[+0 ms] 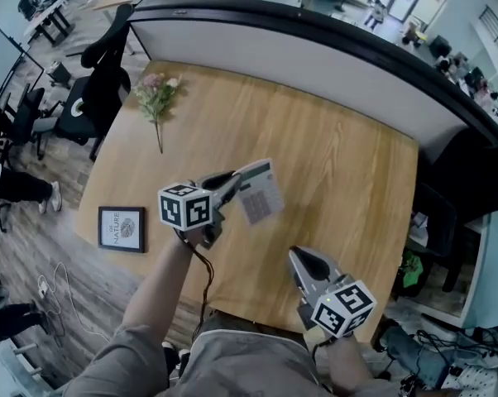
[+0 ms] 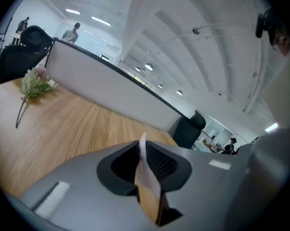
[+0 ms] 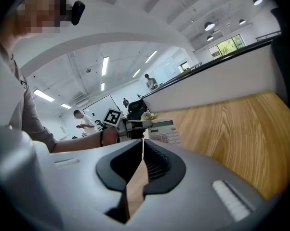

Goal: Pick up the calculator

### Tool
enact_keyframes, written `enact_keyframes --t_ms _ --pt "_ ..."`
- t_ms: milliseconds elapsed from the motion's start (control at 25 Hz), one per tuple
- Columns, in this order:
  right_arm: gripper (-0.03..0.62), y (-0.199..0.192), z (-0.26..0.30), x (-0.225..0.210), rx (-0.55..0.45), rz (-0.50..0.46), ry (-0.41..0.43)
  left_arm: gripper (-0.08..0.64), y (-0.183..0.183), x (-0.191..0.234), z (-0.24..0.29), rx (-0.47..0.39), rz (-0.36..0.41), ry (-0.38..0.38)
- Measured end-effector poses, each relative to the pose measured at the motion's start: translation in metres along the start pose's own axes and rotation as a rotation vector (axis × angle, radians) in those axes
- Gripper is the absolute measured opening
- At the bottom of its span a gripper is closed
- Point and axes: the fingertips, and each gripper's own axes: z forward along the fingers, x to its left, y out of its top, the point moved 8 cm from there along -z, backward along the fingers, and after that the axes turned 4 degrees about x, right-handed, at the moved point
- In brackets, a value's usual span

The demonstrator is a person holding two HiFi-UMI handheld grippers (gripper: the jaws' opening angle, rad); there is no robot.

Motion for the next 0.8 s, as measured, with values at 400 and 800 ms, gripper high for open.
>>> enact_keyframes --t_ms 400,800 --pt "0.02 0.068 -0.051 0.054 -0.151 -0.198 -0.032 0.044 0.051 -0.07 -0.126 -0.182 0.112 0.012" --pt "0.02 0.092 -0.105 0.093 -0.251 -0.317 -0.092 0.044 0.06 -0.152 -0.221 -0.294 0.282 0.016"
